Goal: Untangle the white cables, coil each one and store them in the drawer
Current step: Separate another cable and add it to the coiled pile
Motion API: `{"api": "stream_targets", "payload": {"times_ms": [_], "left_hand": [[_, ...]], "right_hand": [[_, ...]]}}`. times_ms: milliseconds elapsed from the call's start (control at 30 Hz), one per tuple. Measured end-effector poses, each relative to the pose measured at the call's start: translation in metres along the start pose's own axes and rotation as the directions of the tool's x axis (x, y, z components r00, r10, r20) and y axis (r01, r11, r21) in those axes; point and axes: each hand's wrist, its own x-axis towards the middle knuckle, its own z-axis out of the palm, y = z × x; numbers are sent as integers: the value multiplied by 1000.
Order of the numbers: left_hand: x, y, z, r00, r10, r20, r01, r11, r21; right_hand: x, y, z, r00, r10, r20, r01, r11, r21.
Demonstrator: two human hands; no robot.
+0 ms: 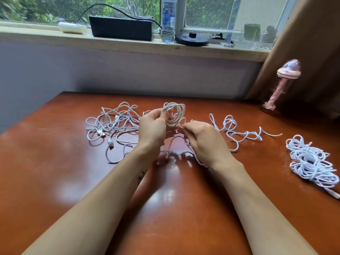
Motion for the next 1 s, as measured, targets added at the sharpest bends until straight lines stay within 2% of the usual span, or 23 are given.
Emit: {"api": "stream_targets", "payload": {"times_ms": [100,300,600,833,900,1000], "left_hand": [[-1,0,1,999,-14,31,15,999,-39],[-2,-2,5,997,33,67,-34,999,19],[-1,-5,4,992,7,126,-8,1000,1],[2,-10,0,983,133,129,-152,976,153],[3,-9,-1,982,120,146,-144,976,164],[2,-5,-1,987,67,143,-79,994,81]], "right_hand": [[0,1,1,1000,-7,-8,7,1000,-2],[-1,3,2,1000,-10,-3,10,999,32],[-1,1,1,1000,-4,-1,4,996,86],[1,0,1,1000,17,-18,-15,995,98],[0,0,0,1000,6,-16,-4,996,90],[0,-1,0,999,26,22,-28,997,66]]}}
